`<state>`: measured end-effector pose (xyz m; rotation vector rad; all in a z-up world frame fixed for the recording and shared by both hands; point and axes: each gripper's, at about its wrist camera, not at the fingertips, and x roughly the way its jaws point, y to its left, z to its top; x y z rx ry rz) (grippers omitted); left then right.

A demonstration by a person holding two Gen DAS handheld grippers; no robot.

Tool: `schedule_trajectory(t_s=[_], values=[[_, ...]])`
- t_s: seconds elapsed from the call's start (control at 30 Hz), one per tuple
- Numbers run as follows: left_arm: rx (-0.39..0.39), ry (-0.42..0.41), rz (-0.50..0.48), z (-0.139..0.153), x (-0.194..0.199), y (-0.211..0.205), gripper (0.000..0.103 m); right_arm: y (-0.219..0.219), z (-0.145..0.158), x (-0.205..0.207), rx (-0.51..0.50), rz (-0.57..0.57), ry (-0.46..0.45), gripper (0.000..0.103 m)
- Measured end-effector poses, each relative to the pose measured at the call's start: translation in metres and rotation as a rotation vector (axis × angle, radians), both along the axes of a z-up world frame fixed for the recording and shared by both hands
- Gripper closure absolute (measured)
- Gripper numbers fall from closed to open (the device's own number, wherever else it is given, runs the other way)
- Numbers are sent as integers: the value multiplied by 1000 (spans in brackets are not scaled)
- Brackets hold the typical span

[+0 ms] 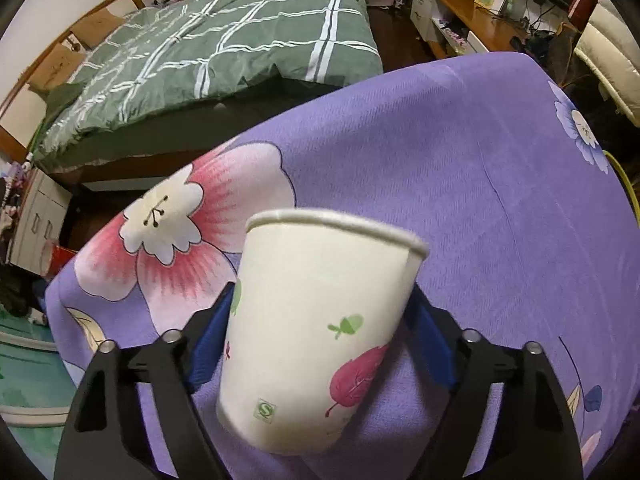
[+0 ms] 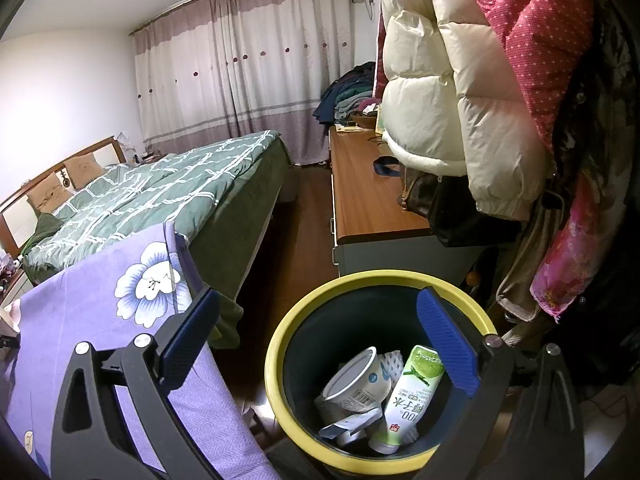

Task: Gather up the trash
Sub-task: 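Move the left gripper to the white paper cup and grasp it, then carry the paper cup over the bin and open the left gripper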

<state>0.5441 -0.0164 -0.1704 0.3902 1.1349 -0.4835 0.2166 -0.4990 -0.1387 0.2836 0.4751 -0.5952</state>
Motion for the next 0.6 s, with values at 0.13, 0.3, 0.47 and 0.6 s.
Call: schedule_trajectory(t_s=[0.13,0.3,0.47,0.6], values=[[-42,-20,21,1,-5,7,39,-1,0,0,-2,3,-2,9],[-21,-77,20,8,-25,-6,41,-5,1,-3,-2,5,-18,9],[-64,-133,-33,30,-63,-45,41,-5,2,-5,2,17,-29,9],[-118,-156,-96,47,-96,-93,41,-9,4,-14,33,52,-33,9]])
